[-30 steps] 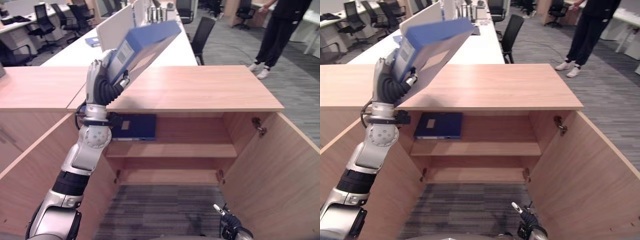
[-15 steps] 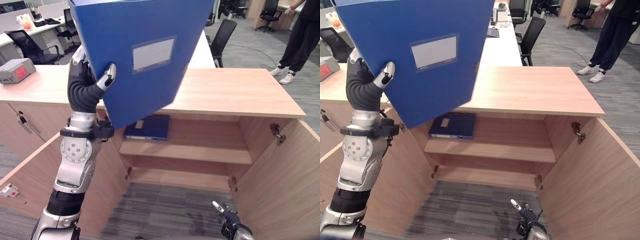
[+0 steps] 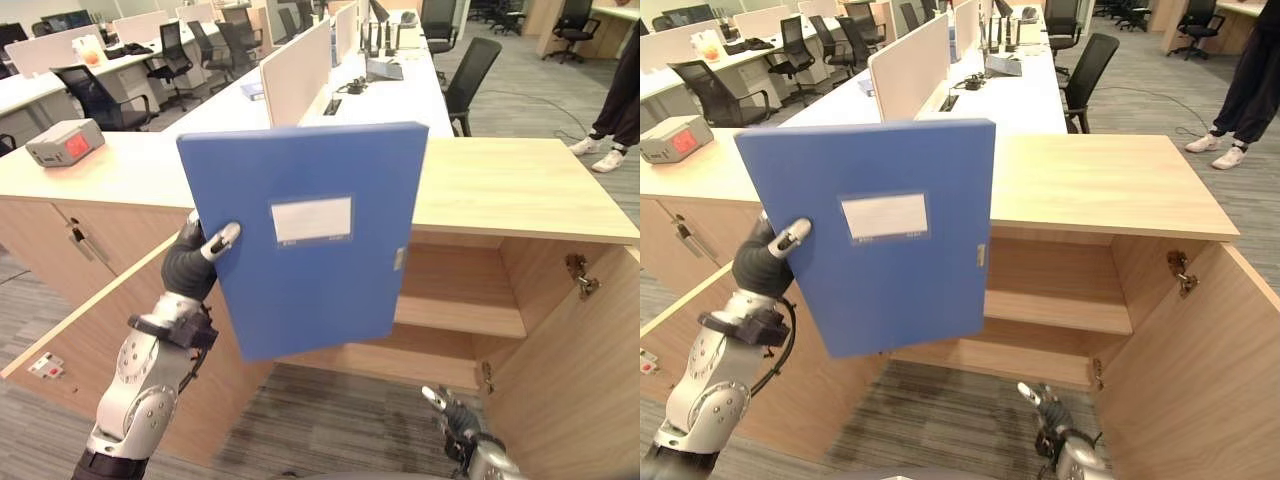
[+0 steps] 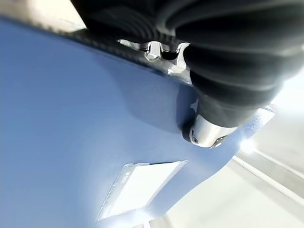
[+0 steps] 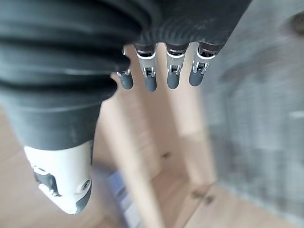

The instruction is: Put the empty folder in the office cabinet

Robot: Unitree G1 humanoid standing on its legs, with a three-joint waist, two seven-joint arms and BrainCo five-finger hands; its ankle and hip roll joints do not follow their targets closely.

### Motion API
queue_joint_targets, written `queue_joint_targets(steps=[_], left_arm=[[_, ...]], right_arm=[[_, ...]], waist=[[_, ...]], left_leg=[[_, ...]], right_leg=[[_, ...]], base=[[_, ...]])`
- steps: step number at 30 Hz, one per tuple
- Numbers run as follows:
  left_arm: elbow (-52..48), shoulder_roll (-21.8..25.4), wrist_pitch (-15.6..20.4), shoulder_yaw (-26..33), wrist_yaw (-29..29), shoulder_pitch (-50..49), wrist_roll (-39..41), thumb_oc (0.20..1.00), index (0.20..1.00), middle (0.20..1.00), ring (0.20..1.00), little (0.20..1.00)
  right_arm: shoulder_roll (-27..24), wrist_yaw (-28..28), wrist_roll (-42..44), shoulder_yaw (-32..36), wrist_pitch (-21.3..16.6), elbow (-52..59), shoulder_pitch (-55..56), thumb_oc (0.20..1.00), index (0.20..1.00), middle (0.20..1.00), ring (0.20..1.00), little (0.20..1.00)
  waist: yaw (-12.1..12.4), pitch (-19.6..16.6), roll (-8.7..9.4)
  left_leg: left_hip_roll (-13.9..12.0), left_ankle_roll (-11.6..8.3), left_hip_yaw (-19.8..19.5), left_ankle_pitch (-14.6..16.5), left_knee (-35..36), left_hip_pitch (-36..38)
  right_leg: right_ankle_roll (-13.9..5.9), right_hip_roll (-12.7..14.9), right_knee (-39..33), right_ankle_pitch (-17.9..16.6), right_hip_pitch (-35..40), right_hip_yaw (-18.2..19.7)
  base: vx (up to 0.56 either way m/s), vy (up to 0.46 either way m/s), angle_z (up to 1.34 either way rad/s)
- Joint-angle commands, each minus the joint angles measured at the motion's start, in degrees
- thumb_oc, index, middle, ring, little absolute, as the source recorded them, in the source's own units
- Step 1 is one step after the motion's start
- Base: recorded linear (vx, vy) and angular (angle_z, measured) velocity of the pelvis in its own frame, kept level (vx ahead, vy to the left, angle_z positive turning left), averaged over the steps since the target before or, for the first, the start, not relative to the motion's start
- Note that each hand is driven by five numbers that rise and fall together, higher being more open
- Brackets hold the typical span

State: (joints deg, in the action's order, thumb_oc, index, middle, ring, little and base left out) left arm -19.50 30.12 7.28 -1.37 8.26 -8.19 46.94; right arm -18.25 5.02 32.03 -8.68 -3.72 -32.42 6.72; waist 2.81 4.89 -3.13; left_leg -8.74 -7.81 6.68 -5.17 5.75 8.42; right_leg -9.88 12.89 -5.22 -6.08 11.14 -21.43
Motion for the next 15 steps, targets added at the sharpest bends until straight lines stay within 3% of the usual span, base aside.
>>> queue_joint_targets(steps=[1,8,15], left_arm=[[0.92,-1.17,3.44,4.1,-1.78,6.64,-11.21,0.2,0.2,0.2,0.2,0.2],[4.7,-3.13,3.0,4.9,-0.2,6.57,-15.72,0.2,0.2,0.2,0.2,0.2],[4.94,-3.88,3.31,3.5,0.17,8.56,-16.06,0.2,0.2,0.2,0.2,0.2]], right_arm=[[-2.33,1.78,-4.34,3.2,-4.31,7.94,-5.38,1.0,1.0,1.0,1.0,1.0],[-10.86,4.95,-10.93,7.18,-3.78,23.95,-5.98,1.0,1.0,1.0,1.0,1.0],[-10.39,7.99,-5.94,6.08,-3.31,27.87,-7.93,1.0,1.0,1.0,1.0,1.0]], waist=[[0.23,3.1,1.74],[-0.56,2.83,2.45],[-0.74,2.82,2.76]], left_leg=[[2.01,1.1,2.49,7.09,-0.75,2.58],[1.84,1.37,3.04,7.53,-0.75,2.77],[1.67,1.46,3.27,7.65,-0.75,3.0]], right_leg=[[-1.23,0.94,3.29,7.17,0.27,0.4],[-1.32,1.19,3.23,7.11,0.12,0.89],[-1.26,1.17,3.2,7.14,-0.02,1.33]], base=[[0.0,0.0,0.0],[0.0,0.0,0.0],[0.0,0.002,-0.02]])
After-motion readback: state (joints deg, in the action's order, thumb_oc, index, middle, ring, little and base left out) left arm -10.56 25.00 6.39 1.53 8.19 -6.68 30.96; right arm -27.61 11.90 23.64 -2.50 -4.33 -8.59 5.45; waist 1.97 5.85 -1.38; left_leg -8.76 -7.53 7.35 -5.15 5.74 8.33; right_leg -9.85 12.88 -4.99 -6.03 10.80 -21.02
